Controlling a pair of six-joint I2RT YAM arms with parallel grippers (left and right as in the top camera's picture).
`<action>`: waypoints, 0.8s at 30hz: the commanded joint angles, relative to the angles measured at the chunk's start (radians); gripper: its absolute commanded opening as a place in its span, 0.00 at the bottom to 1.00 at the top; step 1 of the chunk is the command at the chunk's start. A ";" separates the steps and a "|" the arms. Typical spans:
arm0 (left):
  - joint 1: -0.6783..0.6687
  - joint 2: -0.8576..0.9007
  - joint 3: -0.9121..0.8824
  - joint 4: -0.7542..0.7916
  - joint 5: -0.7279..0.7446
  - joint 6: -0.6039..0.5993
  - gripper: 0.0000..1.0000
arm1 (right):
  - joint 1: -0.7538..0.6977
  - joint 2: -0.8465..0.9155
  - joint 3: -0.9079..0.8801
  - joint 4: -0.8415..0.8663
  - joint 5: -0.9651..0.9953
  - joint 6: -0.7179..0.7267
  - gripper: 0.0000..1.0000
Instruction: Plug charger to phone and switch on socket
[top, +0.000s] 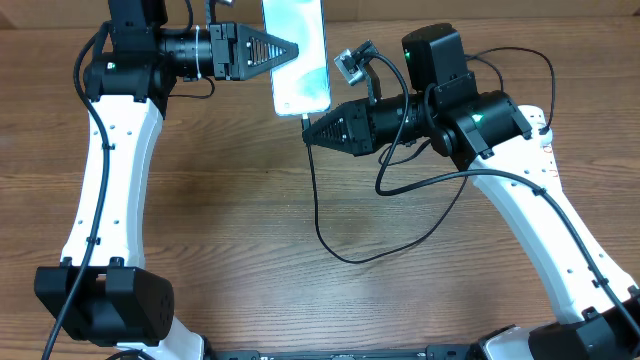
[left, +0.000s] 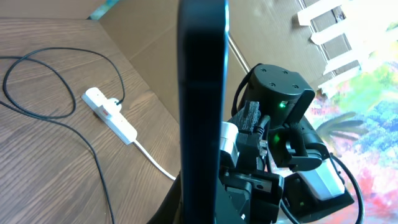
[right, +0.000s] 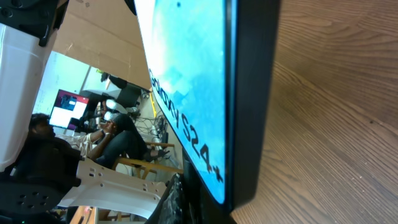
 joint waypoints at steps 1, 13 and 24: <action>-0.005 -0.002 0.006 0.039 0.098 -0.010 0.04 | 0.005 -0.033 0.031 0.016 -0.014 -0.004 0.04; -0.005 -0.002 0.006 0.076 0.077 -0.010 0.04 | 0.005 -0.033 0.031 0.033 -0.069 -0.005 0.04; -0.005 -0.002 0.006 0.135 0.077 -0.072 0.04 | 0.005 -0.033 0.031 0.016 -0.083 -0.009 0.04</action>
